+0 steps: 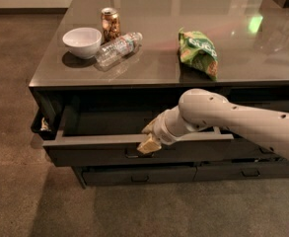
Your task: Open top drawer
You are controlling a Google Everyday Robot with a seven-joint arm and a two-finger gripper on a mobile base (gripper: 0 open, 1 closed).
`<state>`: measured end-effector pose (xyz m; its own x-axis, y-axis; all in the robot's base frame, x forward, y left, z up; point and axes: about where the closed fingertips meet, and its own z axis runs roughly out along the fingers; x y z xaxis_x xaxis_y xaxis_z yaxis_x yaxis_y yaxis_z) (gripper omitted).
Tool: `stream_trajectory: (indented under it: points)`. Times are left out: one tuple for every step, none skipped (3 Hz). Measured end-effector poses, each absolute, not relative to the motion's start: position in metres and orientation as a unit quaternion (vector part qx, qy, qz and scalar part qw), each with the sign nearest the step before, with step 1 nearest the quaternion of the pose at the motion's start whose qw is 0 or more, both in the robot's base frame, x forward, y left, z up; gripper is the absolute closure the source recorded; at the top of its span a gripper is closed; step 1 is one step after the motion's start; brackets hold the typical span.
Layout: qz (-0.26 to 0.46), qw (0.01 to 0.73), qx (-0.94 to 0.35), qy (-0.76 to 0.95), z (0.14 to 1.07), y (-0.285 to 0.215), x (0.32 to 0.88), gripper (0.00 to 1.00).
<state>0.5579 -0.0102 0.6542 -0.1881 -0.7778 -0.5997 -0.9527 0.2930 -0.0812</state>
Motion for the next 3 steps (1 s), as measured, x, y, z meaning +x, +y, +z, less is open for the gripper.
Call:
stream_trajectory:
  points:
    - [0.155, 0.274, -0.581, 0.751, 0.655, -0.012, 0.550, 0.49]
    - [0.154, 0.265, -0.586, 0.750, 0.654, -0.022, 0.536, 0.49]
    - [0.158, 0.250, -0.595, 0.747, 0.649, -0.032, 0.523, 0.31]
